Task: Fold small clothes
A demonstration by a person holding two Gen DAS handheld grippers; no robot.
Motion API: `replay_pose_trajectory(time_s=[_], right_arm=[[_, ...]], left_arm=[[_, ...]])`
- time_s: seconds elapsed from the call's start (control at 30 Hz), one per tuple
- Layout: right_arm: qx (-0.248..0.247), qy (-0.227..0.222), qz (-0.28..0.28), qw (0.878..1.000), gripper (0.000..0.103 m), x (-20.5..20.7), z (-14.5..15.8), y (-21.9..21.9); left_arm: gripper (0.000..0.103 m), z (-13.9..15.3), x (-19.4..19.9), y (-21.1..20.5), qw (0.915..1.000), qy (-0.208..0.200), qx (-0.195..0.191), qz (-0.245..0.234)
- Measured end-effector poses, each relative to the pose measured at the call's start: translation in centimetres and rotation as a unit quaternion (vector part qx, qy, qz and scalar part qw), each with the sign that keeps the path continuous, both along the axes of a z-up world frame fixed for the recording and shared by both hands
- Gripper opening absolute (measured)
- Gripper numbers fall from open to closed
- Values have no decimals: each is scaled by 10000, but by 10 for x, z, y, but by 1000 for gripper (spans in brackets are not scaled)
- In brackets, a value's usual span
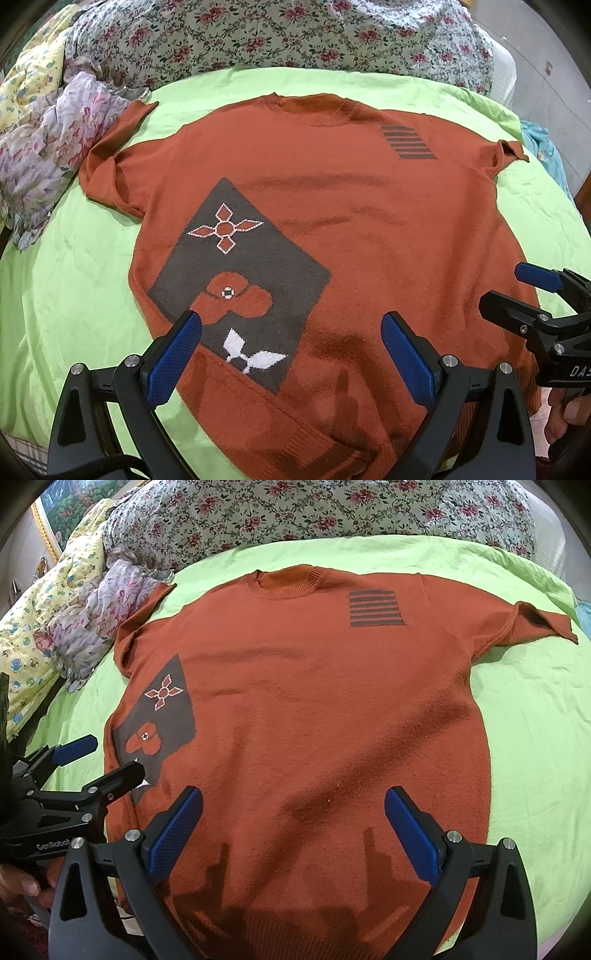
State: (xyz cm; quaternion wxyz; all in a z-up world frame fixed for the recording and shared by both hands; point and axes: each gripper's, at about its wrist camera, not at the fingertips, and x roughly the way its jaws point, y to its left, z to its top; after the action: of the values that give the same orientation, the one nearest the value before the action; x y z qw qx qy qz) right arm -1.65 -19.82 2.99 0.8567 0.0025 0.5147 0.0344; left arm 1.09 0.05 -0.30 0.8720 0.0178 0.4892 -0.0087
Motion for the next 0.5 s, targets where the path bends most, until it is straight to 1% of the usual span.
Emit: replay_pose_trajectory(time_s=[0.27, 0.43, 0.5], right_arm=[[44, 27, -3, 10000, 99, 3, 0, 0], [83, 34, -28, 10000, 99, 5, 0, -2], [107, 42, -51, 9999, 99, 6, 1, -3]], left_arm=[[98, -3, 3, 3, 10000, -6, -40, 23], [98, -6, 4, 1, 9999, 111, 10, 6], [98, -6, 5, 0, 10000, 59, -39, 1]])
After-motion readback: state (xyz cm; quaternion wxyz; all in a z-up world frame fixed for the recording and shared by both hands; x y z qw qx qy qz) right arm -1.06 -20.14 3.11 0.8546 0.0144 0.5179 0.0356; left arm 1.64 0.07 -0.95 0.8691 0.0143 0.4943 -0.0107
